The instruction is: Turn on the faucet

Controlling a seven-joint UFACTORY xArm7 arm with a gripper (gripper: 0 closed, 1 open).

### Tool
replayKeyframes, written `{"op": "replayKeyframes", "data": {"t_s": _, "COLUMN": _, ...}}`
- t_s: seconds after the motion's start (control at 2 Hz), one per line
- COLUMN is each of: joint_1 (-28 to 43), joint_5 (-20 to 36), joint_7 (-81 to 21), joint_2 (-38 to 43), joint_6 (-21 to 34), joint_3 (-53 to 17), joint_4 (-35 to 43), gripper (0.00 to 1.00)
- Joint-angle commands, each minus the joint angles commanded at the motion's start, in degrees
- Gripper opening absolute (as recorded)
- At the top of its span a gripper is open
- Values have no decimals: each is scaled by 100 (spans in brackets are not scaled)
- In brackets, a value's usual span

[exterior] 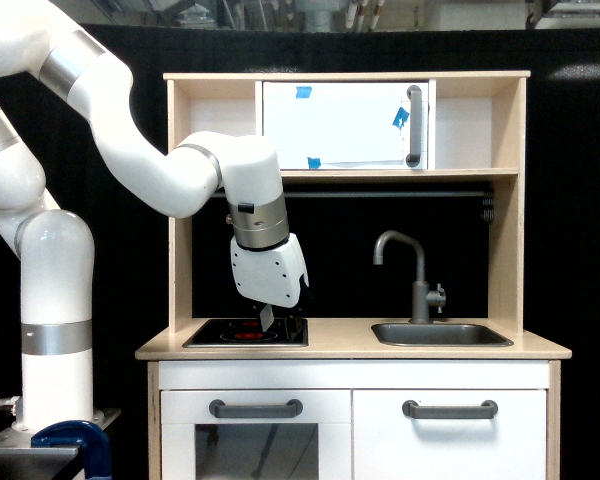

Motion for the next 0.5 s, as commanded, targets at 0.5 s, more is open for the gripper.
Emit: {"op": "replayKeyframes", "data": {"t_s": 0.5, "joint_1": 1861, "joint_5": 969, "joint_7": -1940, "joint_2": 10, "joint_6": 688, "joint_3": -2062, "joint_4": 741, "gripper": 100}}
